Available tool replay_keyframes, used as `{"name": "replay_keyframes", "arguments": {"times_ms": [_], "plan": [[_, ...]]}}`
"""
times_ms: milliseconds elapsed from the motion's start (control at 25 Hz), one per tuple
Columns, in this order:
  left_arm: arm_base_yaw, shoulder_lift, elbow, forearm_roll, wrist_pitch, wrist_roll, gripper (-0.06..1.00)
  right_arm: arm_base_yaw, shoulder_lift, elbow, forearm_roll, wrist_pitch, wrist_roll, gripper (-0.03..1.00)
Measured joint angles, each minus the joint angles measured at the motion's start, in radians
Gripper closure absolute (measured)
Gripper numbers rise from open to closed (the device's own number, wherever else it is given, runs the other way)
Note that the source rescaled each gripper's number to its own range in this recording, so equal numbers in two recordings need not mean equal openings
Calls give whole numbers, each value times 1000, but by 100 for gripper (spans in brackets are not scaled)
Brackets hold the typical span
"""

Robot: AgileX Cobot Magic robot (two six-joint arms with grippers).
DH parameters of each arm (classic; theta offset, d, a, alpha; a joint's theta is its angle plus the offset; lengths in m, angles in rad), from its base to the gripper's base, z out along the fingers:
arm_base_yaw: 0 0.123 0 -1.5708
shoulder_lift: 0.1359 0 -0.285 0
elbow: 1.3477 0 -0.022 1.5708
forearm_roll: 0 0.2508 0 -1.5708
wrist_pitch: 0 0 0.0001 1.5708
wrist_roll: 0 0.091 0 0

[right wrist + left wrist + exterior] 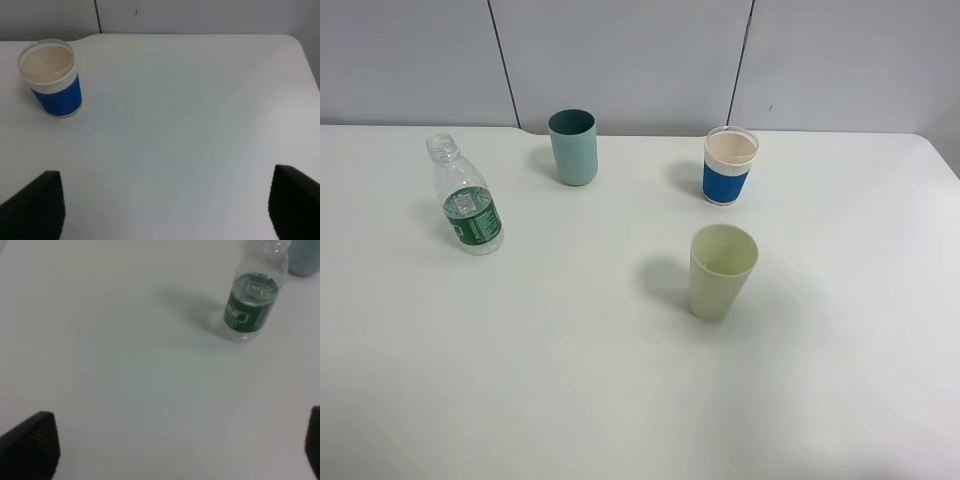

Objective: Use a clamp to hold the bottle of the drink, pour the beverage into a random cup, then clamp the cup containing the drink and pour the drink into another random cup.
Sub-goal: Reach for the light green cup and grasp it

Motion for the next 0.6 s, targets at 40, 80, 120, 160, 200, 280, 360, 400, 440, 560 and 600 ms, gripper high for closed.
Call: {"name": "replay_keyframes", "arguments": {"times_ms": [40,80,120,160,200,280,360,400,440,560,600], "plan": [[0,0,0,0,0,0,-6,11,43,0,0,-33,-4,46],[0,0,0,0,0,0,-6,25,78,0,0,-66,-5,46],[0,0,0,0,0,0,-6,47,118,0,0,-101,-5,46],[0,0,0,0,0,0,-6,75,158,0,-5,-131,-6,46],[0,0,0,0,0,0,-6,102,194,0,-9,-168,-6,46],[0,0,0,0,0,0,-6,176,255,0,-23,-243,-7,46],[0,0,0,0,0,0,-6,244,313,0,-25,-305,-7,46],[0,0,0,0,0,0,-6,279,334,0,-25,-335,-7,46],[0,0,0,0,0,0,-6,312,357,0,-26,-358,-7,46],[0,0,0,0,0,0,-6,410,411,0,-39,-420,-7,46],[0,0,0,0,0,0,-6,446,425,0,-44,-432,-7,46]]}}
